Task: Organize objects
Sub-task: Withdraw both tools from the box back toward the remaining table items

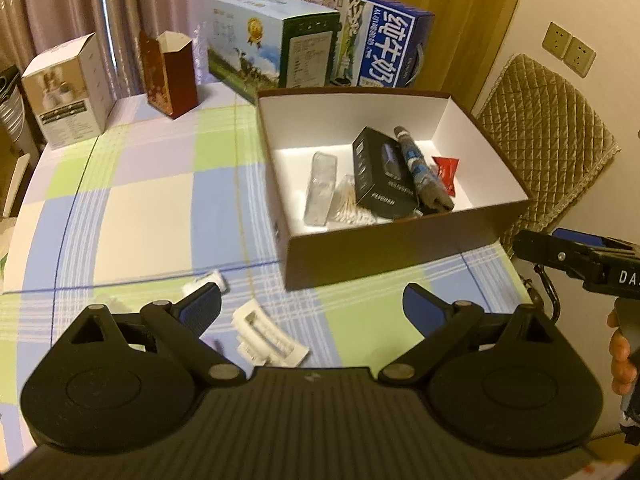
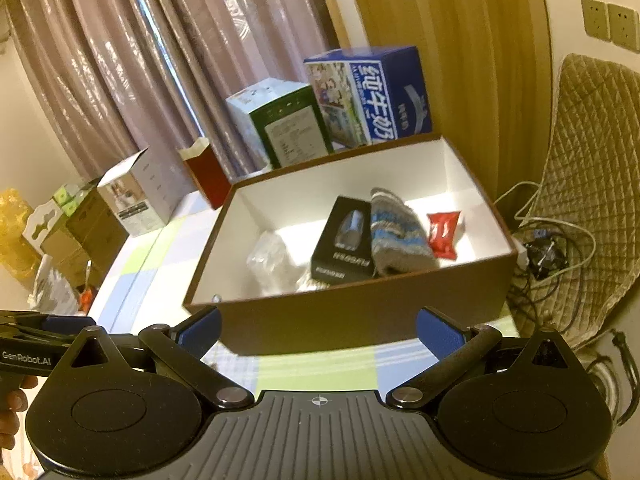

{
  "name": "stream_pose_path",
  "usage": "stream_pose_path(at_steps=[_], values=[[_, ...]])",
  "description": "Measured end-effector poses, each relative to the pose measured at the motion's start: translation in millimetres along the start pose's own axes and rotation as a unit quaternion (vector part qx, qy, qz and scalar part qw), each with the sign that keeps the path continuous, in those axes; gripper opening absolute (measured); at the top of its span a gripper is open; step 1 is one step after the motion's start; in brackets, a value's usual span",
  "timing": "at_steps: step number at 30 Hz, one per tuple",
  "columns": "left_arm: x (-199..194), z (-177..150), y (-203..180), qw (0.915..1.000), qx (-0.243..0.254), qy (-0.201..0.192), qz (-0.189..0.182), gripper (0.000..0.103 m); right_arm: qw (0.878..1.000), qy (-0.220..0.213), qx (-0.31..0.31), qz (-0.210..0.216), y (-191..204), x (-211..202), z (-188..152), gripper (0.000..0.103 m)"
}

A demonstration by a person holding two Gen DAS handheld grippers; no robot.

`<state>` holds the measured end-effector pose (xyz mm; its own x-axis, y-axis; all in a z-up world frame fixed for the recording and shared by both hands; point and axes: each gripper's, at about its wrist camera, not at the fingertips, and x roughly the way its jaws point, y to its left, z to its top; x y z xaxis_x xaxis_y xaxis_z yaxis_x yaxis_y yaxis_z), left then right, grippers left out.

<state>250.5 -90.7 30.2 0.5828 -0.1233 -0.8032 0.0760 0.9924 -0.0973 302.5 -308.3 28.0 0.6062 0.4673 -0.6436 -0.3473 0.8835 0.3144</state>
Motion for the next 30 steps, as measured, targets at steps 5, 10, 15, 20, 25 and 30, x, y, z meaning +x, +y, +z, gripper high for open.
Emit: stream_pose_path(at_steps=[5, 10, 15, 20, 25, 30], values=[[-8.9, -12.8, 11.6, 0.9999, -0.008, 0.006, 0.006, 0.096, 1.0, 0.008, -0.003, 0.006, 12.5, 0.6, -10.1, 0.101], [-16.4, -25.6, 24.6, 0.9997, -0.019, 0.009, 0.014, 0.096, 1.0, 0.017, -0.007, 0.011, 24.2, 3.7, -19.7, 0.101], [-21.3, -42.5, 39.7, 0.9993, -0.03, 0.015, 0.02, 0.096, 0.999, 0.032, -0.008, 0.017, 35.9, 9.8, -31.5, 0.101], [-25.7, -61.1, 55.8, 0.9984, -0.041, 0.022, 0.03, 0.096, 0.999, 0.048, -0.013, 0.023, 48.5, 17.1, -43.3, 0.101], [-27.1, -78.5, 72.5, 0.9966, -0.059, 0.036, 0.044, 0.096, 0.997, 0.068, -0.019, 0.029, 62.1, 27.4, -56.0, 0.101], [-26.7, -91.3, 88.1, 0.9943, -0.078, 0.047, 0.055, 0.096, 0.995, 0.089, -0.031, 0.034, 75.4, 40.7, -68.1, 0.101]])
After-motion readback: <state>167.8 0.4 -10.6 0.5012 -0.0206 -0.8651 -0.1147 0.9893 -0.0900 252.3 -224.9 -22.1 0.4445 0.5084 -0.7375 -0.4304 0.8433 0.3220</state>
